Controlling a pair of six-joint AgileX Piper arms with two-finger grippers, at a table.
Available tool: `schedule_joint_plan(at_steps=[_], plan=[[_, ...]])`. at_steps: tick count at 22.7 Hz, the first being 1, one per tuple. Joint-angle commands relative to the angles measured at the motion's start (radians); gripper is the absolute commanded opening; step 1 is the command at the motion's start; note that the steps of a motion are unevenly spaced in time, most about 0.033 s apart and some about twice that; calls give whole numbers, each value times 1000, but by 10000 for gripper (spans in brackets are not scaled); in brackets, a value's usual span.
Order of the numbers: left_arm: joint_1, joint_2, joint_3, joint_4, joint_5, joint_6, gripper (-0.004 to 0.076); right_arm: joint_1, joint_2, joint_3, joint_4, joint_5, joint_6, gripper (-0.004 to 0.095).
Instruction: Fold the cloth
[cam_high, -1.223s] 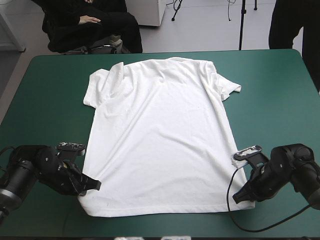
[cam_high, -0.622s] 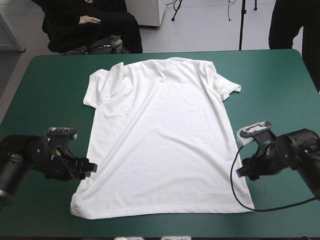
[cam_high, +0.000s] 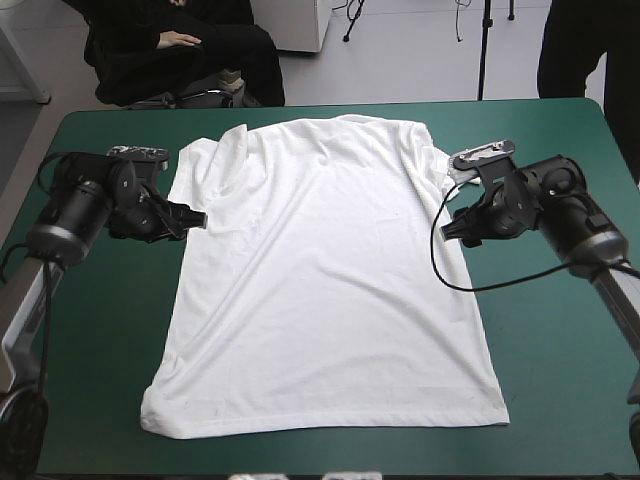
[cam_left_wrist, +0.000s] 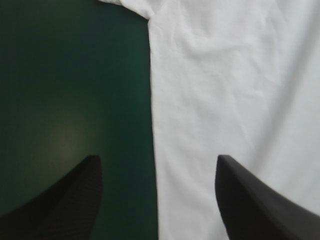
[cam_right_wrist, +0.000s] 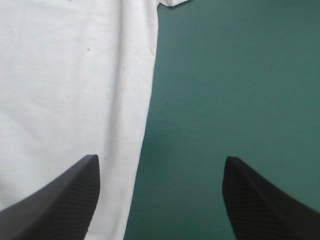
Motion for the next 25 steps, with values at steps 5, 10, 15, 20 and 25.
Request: schedule_joint_plan(at_steps=[5, 10, 15, 20, 25], plan=[[44, 165, -87, -10, -82, 3, 472, -2, 96, -101, 19, -44, -12, 644], [44, 290, -137, -50, -113, 0, 472, -38, 160, -139, 55, -64, -23, 644], [44, 380, -157, -87, -114, 26, 464, -83, 172, -172, 80, -67, -65, 644], [44, 421, -158, -132, -84, 45, 382, -87, 196, -174, 105, -78, -121, 644], [44, 429, -158, -120, -87, 49, -14, -87, 255, -257, 125, -86, -164, 644]])
